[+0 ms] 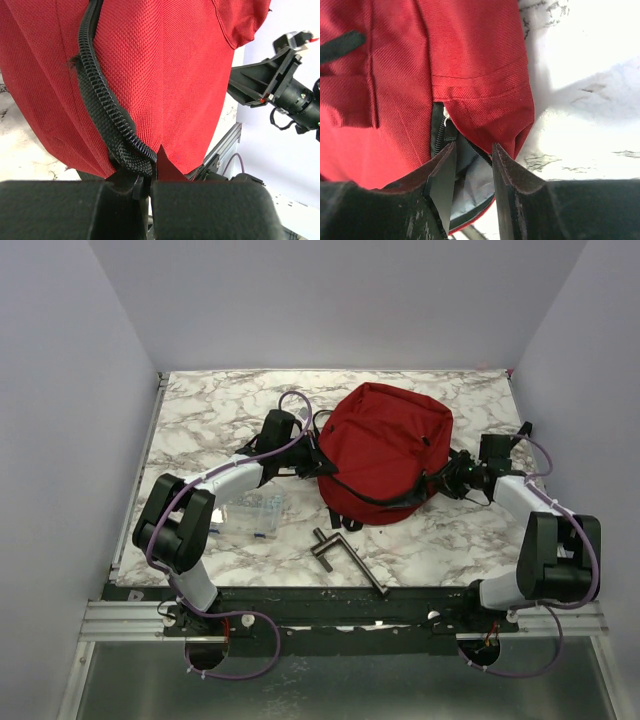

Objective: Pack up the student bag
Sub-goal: Zip the student bag at the center of the board.

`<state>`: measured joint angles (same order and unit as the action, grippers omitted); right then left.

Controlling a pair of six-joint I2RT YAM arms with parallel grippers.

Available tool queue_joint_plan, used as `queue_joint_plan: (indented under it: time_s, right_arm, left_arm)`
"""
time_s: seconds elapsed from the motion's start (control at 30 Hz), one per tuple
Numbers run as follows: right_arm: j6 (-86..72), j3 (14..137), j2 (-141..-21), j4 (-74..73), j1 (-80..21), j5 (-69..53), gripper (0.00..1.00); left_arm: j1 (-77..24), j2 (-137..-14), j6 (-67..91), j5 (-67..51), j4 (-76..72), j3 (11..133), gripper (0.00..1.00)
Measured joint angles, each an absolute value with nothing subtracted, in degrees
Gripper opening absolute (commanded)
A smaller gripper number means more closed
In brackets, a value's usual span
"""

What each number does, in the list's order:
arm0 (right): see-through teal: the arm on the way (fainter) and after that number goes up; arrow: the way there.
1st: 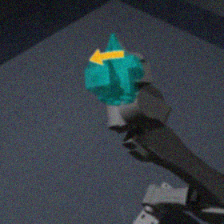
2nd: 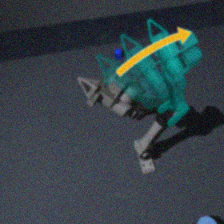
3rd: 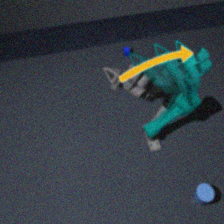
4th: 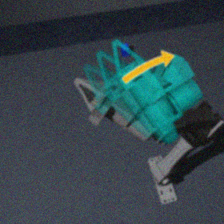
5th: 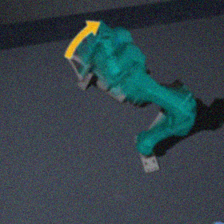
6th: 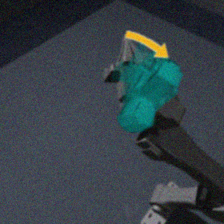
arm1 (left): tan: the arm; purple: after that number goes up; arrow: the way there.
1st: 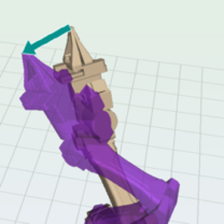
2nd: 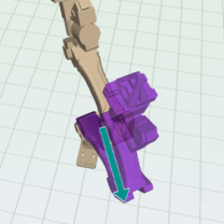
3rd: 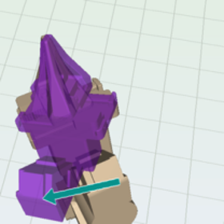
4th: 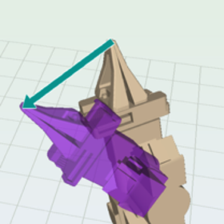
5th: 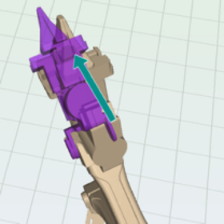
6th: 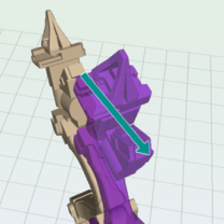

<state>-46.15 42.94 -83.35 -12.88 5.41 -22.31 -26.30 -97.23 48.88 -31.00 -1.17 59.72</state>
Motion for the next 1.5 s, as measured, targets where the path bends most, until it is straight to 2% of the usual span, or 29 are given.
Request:
queue_joint_plan:
  time_s: [0.2,0.33,0.57,0.87,0.93,1.5]
  right_arm:
    - [-32.67,45.74,-77.65,-16.56,2.46,-14.59,0.54]
    - [-22.15,51.53,-78.65,-19.84,-2.44,-8.49,0.54]
    - [2.22,48.42,-73.80,-20.14,-20.29,2.42,0.53]
    - [18.85,50.33,-76.84,-22.26,-20.51,11.05,0.48]
    - [20.49,51.55,-79.13,-22.63,-20.51,11.33,0.44]
    - [28.01,54.06,-85.62,-22.06,-20.51,10.83,0.40]
  left_arm:
    - [-26.17,-97.23,48.86,-31.14,-0.93,59.94,0.00]
    - [-24.88,-98.30,49.95,-33.95,-0.21,62.02,0.00]
    - [-22.83,-101.58,50.17,-37.63,2.94,66.28,0.00]
    - [-22.76,-103.07,50.15,-39.62,4.21,67.05,0.00]
    - [-22.76,-103.07,50.15,-39.68,4.23,67.11,0.00]
    - [-22.06,-103.28,50.09,-39.79,5.45,68.10,0.00]
